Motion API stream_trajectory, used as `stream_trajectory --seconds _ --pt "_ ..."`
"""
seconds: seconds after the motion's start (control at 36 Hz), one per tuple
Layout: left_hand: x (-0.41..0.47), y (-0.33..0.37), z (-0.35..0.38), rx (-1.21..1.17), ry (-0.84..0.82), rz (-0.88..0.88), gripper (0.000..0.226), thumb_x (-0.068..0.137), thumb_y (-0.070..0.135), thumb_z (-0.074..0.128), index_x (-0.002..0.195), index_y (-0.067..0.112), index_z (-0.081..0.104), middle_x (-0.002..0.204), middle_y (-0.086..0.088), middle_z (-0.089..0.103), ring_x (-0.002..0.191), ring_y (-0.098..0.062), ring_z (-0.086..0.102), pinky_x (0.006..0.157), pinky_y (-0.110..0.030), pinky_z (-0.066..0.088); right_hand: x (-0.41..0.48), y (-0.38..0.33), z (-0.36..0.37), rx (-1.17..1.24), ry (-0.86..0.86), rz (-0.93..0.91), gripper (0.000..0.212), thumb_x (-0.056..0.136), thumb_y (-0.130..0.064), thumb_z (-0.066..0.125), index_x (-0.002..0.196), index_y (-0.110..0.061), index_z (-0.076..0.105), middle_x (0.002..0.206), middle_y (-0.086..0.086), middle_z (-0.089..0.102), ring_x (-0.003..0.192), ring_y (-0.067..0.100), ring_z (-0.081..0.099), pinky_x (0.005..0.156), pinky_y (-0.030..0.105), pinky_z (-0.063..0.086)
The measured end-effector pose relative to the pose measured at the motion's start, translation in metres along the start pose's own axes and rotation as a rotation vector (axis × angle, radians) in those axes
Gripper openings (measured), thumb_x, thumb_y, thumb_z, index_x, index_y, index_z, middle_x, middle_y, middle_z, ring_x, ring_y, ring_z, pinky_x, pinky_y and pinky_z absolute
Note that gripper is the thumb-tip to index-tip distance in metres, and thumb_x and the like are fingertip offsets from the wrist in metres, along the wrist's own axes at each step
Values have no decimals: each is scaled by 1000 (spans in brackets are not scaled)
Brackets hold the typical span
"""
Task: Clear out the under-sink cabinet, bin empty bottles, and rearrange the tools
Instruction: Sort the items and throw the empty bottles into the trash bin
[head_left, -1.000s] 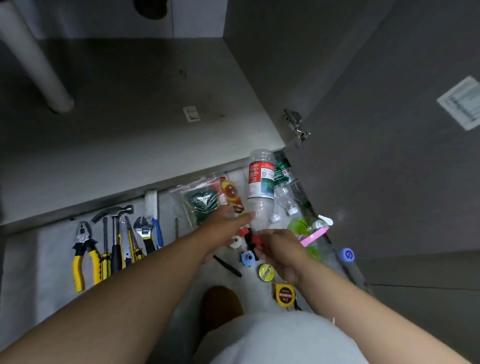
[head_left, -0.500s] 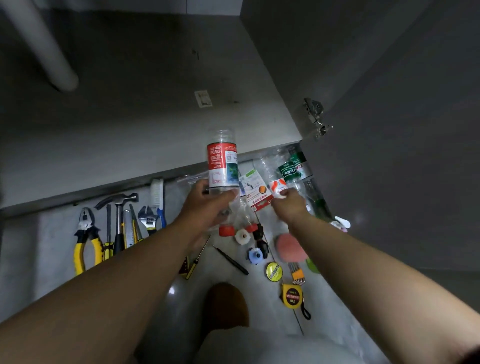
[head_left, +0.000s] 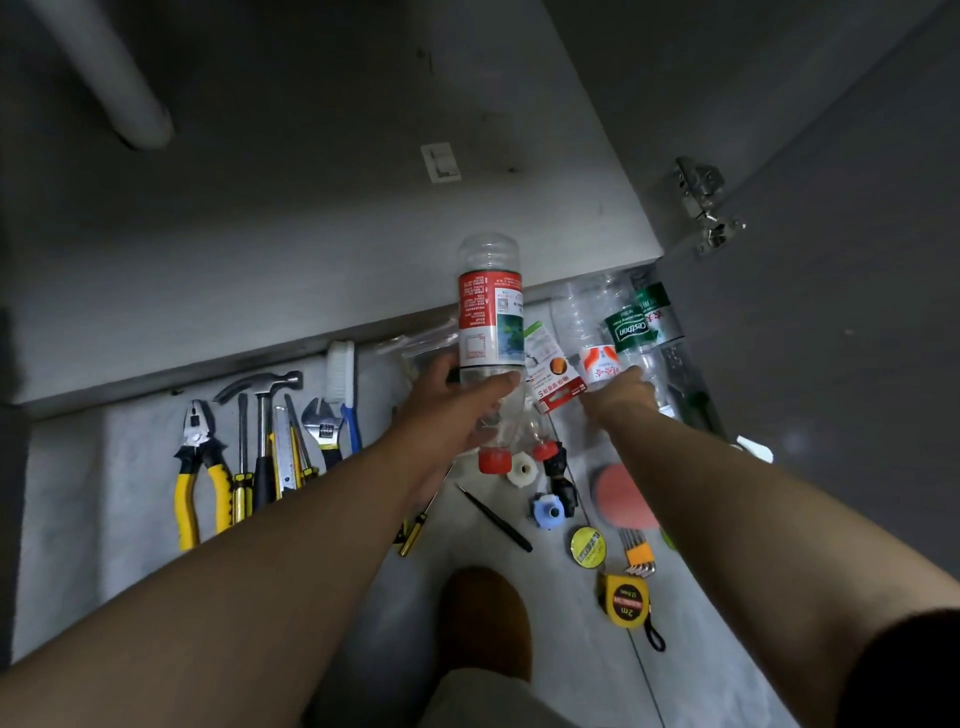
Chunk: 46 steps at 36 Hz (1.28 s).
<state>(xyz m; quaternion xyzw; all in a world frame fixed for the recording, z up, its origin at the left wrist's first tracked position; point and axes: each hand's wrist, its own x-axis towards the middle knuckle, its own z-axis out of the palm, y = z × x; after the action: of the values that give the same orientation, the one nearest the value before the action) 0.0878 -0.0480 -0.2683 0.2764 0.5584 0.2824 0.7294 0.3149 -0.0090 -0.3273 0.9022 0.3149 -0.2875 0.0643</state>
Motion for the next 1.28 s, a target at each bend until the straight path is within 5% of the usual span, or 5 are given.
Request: stream_trajectory --seconds 0.44,0.61,0.86,0.97,1.28 --pt "-89 76 53 217 -69 52 48 89 31 76 131 26 53 122 -10 69 112 -33 68 93 -47 58 -107 44 -99 612 -67 -115 63 81 -40 75 129 -7 52 99 12 67 76 27 74 67 40 64" --pt "-155 110 96 345 -196 64 33 88 30 75 117 18 61 83 -8 73 58 -18 68 59 -35 60 -174 102 -156 781 11 -236 62 73 -47 71 116 -7 49 91 10 62 68 30 74 57 38 57" --pt "-250 118 188 582 -386 122 40 89 35 73 117 11 59 81 -12 64 54 -21 62 74 -43 61 -270 246 -232 669 294 -338 49 71 -58 76 102 -31 51 92 -5 66 69 20 74 65 42 64" --pt "-278 90 231 695 -449 150 44 90 42 71 117 8 61 88 -14 67 61 -22 60 49 -25 49 -304 318 -249 655 386 -340 48 69 -56 82 106 -34 62 109 -15 61 87 21 71 80 43 62" --pt "-312 -3 276 726 -713 57 48 69 33 74 113 14 70 79 -7 62 61 -21 53 58 -30 47 -374 481 -266 627 172 -168 51 69 -60 83 102 -29 61 101 4 72 76 21 77 63 34 63"
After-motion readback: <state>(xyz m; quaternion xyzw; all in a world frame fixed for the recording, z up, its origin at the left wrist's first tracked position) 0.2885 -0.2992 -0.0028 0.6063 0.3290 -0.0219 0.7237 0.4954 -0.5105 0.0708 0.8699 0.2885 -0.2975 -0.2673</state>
